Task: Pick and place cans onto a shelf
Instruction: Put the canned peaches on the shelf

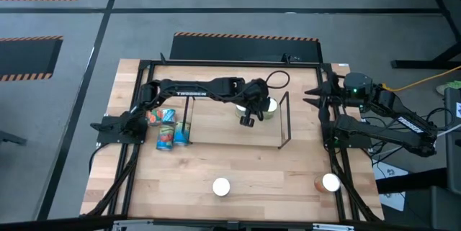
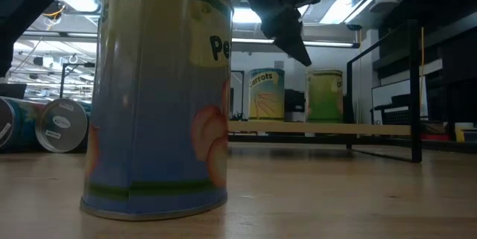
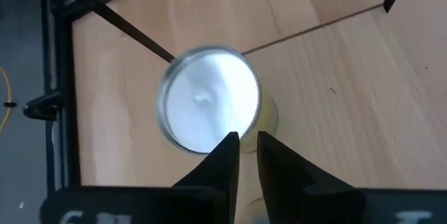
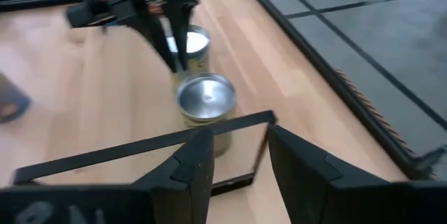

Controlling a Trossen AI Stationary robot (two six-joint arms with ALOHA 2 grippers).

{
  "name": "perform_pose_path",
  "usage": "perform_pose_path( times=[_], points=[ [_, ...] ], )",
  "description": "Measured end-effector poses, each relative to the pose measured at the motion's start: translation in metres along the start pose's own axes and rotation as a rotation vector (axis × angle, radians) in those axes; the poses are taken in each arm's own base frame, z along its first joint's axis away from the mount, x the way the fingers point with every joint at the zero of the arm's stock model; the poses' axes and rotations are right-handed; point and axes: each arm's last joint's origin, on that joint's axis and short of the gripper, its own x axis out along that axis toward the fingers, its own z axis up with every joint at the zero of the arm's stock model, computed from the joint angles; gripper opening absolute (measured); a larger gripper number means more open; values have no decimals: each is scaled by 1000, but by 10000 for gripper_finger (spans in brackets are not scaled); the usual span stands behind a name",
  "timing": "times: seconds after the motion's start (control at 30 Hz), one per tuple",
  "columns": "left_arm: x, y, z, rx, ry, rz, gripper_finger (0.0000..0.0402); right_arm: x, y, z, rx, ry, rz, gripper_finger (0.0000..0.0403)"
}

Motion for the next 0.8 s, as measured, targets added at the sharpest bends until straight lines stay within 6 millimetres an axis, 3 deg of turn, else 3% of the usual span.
perform_pose_path(
  times=[0.17,0.3,0.57,0.8],
  points=[
    [-9,-2,4,4,-2,25,44,0,1,1,10,-7,38,141],
    [-28,-5,11,14,-6,75,46,2,1,6,66,-48,52,141],
    [-88,-21,19,4,-9,44,41,12,5,18,104,-102,239,141],
    [-131,-44,11,-67,89,-94,37,19,16,23,150,-83,340,141]
  ],
)
